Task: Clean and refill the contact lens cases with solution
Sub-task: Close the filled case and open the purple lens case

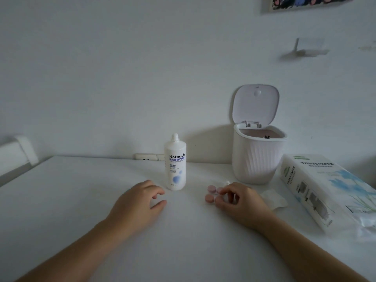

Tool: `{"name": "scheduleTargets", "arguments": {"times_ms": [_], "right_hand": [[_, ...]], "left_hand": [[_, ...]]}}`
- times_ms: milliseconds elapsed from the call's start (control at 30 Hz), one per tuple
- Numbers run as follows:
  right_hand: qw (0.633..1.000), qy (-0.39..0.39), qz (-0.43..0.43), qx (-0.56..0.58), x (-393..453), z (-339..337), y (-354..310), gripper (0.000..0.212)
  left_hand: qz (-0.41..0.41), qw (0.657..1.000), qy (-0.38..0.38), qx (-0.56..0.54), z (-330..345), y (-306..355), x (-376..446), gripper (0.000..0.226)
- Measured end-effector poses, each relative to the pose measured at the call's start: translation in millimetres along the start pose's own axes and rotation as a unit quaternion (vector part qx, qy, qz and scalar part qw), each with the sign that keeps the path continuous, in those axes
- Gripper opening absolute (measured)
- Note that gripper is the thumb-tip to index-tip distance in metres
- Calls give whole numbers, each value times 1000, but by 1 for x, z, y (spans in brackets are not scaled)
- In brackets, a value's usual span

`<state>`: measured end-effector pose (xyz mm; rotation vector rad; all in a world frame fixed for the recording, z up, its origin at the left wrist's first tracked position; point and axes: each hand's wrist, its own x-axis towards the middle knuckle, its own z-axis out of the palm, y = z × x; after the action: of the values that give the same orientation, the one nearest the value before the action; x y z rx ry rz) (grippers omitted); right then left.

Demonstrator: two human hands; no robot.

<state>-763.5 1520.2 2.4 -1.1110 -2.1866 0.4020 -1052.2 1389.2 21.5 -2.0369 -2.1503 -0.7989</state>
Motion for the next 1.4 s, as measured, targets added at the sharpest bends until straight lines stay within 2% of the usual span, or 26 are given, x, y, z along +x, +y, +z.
{"name": "scheduleTargets", "arguments": {"times_ms": [67,133,267,467,667,767,867,1033,1167,1300,1400], "right_hand": [[1000,-3,9,1,0,-1,-1,28],[1000,-4,21,11,-1,-3,-2,25],[998,-4,38,46,-4,-7,-3,26],[997,6,50,56,-3,-6,-1,34],[997,4,44,59,-2,-6,1,33],[996,18,54,70,-2,-6,1,36],[997,17,45,68,-2,-7,0,37],[996,11,23,81,-4,-7,0,31],[993,19,3,117,-5,-9,-1,38],[991,-15,-26,129,-7,-9,-4,37],[991,-35,-46,117,-9,-10,-6,33]], "left_hand": [[-11,999,32,32,-11,-13,-6,9],[-2,995,57,78,-18,-20,-11,12],[1,989,49,143,-21,-21,-16,35],[-40,988,32,148,-16,-22,-12,29],[-39,997,41,58,-10,-21,-7,8],[-28,998,50,-42,-6,-9,-1,8],[1,994,24,-109,0,9,7,8],[82,984,-49,-153,15,36,19,13],[124,974,-101,-158,29,49,33,22],[139,964,-101,-205,45,54,35,18],[151,957,-100,-228,50,55,33,25]]}}
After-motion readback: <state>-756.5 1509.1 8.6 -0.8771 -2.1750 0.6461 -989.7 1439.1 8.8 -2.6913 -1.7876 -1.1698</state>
